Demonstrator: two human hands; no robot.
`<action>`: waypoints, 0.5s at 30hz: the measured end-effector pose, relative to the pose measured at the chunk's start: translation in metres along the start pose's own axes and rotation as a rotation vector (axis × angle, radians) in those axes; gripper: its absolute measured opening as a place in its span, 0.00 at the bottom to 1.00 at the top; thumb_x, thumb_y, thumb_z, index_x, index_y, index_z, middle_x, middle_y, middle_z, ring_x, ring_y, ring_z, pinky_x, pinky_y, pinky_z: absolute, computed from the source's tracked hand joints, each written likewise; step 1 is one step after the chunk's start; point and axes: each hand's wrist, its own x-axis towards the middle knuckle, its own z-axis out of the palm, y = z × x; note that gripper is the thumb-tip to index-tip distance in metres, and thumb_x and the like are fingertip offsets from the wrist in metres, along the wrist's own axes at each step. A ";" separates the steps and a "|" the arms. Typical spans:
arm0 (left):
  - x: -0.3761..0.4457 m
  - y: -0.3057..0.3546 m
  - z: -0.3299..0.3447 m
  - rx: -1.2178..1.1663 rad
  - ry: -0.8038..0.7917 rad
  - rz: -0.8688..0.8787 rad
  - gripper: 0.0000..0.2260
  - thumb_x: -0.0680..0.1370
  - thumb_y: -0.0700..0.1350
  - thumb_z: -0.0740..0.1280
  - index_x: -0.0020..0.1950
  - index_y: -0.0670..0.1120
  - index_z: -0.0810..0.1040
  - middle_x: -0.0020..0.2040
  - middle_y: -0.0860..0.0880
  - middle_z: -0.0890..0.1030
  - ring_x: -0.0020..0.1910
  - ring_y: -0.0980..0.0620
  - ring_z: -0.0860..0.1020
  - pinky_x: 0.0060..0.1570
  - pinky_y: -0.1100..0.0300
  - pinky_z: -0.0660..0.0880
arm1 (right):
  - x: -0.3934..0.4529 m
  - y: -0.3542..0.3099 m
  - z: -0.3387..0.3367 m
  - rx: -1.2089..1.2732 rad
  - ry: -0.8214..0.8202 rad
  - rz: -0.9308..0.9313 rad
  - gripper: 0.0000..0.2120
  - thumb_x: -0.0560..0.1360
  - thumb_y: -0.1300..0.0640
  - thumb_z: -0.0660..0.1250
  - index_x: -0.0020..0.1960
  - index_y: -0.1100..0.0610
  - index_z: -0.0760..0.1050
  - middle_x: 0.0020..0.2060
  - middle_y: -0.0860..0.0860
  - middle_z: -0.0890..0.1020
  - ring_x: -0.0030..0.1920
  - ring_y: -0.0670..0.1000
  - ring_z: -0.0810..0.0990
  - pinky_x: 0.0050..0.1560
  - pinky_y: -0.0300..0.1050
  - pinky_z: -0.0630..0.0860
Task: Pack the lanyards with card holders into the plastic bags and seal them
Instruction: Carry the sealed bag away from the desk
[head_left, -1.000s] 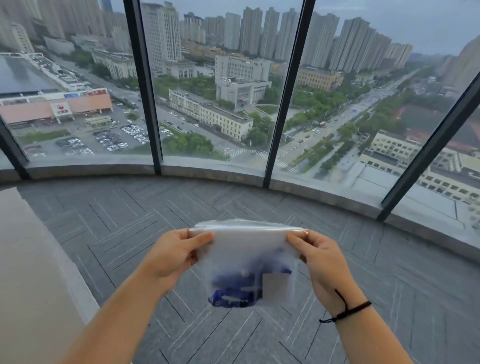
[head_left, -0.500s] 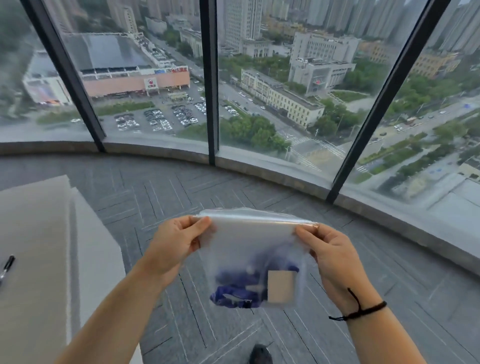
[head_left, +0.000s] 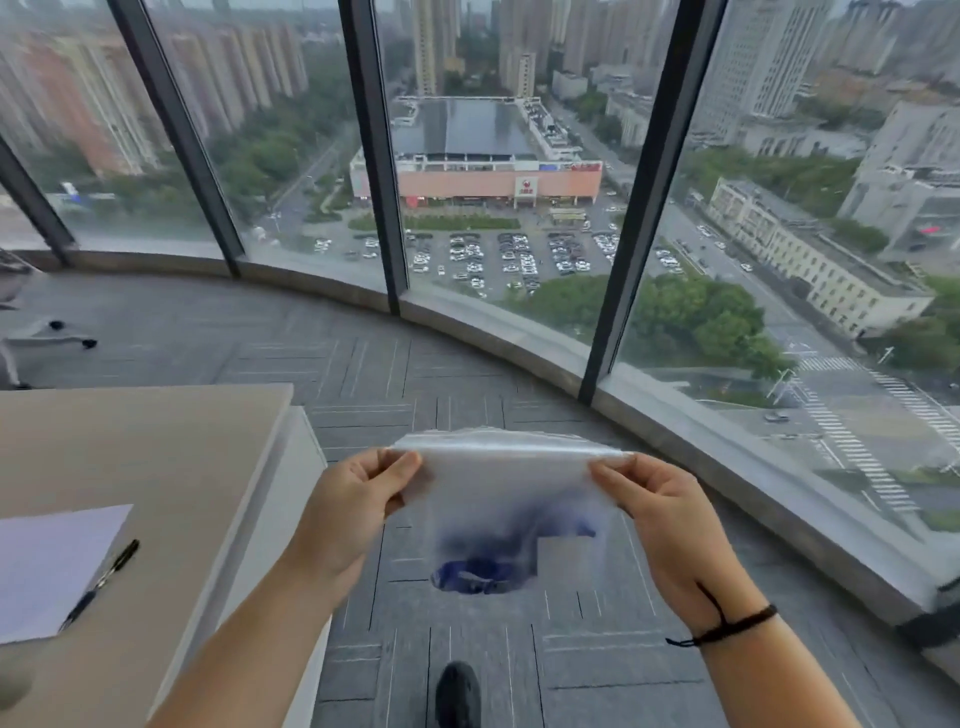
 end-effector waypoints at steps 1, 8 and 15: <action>0.023 0.000 -0.002 -0.018 0.021 0.004 0.08 0.80 0.41 0.67 0.52 0.38 0.84 0.50 0.41 0.86 0.48 0.50 0.83 0.52 0.57 0.76 | 0.027 -0.001 0.008 -0.009 -0.022 -0.004 0.05 0.76 0.62 0.69 0.48 0.63 0.83 0.43 0.60 0.86 0.42 0.54 0.83 0.47 0.47 0.79; 0.181 0.029 -0.016 -0.039 0.104 -0.035 0.08 0.79 0.42 0.68 0.47 0.42 0.86 0.46 0.45 0.86 0.46 0.50 0.82 0.52 0.56 0.76 | 0.206 -0.024 0.065 -0.040 -0.139 0.010 0.05 0.75 0.62 0.69 0.46 0.63 0.83 0.42 0.60 0.86 0.42 0.55 0.83 0.49 0.48 0.79; 0.311 0.077 -0.022 -0.043 0.253 -0.006 0.07 0.80 0.42 0.68 0.47 0.42 0.84 0.44 0.45 0.86 0.44 0.51 0.82 0.56 0.51 0.76 | 0.371 -0.045 0.120 -0.031 -0.232 0.034 0.05 0.75 0.61 0.70 0.47 0.62 0.83 0.45 0.60 0.86 0.48 0.58 0.83 0.57 0.52 0.78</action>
